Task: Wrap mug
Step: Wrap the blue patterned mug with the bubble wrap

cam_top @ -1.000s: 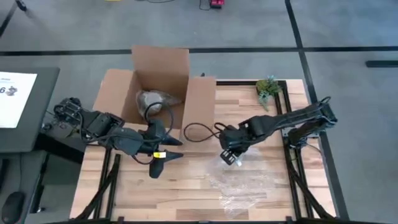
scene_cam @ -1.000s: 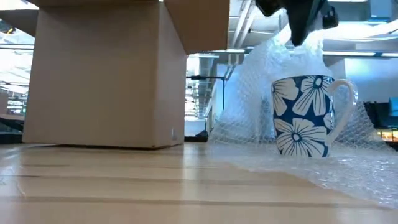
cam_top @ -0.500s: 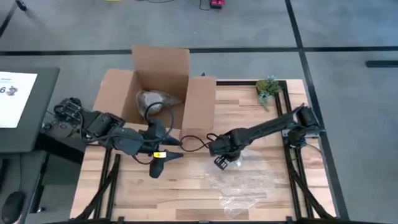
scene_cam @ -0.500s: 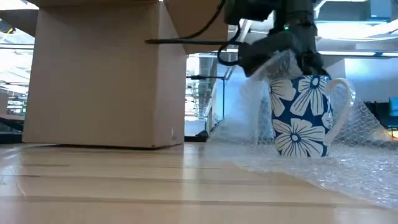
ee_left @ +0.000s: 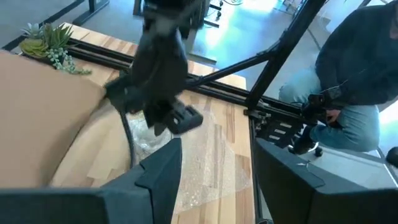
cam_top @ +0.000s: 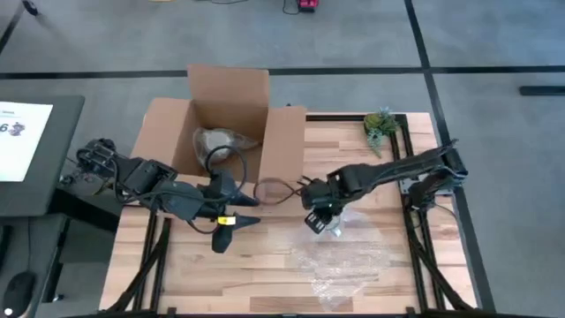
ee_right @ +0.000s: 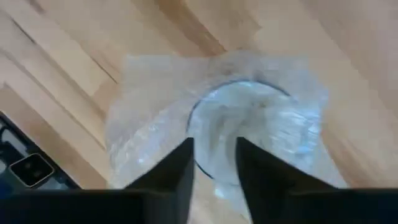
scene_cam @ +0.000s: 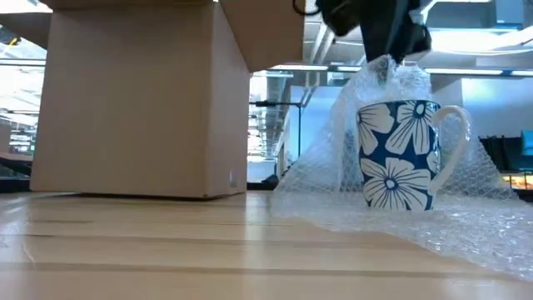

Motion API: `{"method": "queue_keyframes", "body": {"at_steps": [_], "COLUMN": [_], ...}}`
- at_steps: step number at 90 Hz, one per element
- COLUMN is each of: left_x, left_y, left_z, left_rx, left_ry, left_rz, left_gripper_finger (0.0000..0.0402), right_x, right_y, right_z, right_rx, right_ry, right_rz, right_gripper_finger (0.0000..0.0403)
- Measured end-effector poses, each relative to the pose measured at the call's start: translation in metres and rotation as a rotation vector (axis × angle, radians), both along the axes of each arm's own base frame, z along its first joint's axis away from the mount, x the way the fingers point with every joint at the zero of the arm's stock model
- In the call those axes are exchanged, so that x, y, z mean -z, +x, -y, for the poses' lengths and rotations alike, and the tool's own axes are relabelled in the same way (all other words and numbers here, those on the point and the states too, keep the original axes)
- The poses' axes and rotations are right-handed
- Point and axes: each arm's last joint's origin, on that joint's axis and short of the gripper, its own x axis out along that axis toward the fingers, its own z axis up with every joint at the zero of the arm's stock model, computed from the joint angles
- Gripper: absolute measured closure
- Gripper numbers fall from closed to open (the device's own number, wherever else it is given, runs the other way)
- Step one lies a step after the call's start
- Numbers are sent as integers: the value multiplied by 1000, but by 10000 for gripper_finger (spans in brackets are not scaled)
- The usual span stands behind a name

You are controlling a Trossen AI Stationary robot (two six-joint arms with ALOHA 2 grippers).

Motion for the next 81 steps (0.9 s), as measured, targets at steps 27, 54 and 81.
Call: {"method": "queue_keyframes", "body": {"at_steps": [27,54,81], "left_x": [0,0,0], "left_y": [0,0,0], "left_z": [0,0,0], "left_rx": [2,2,1], "left_ry": [3,4,3], "left_rz": [0,0,0], "left_gripper_finger": [226,226,226], "right_x": [-4,88,80], "right_y": [-12,6,15], "right_z": [-10,-5,-4], "right_rx": [46,76,62], "right_ry": [98,56,23], "right_rz": [6,-149,-117], "right_gripper_finger": [333,400,397]}}
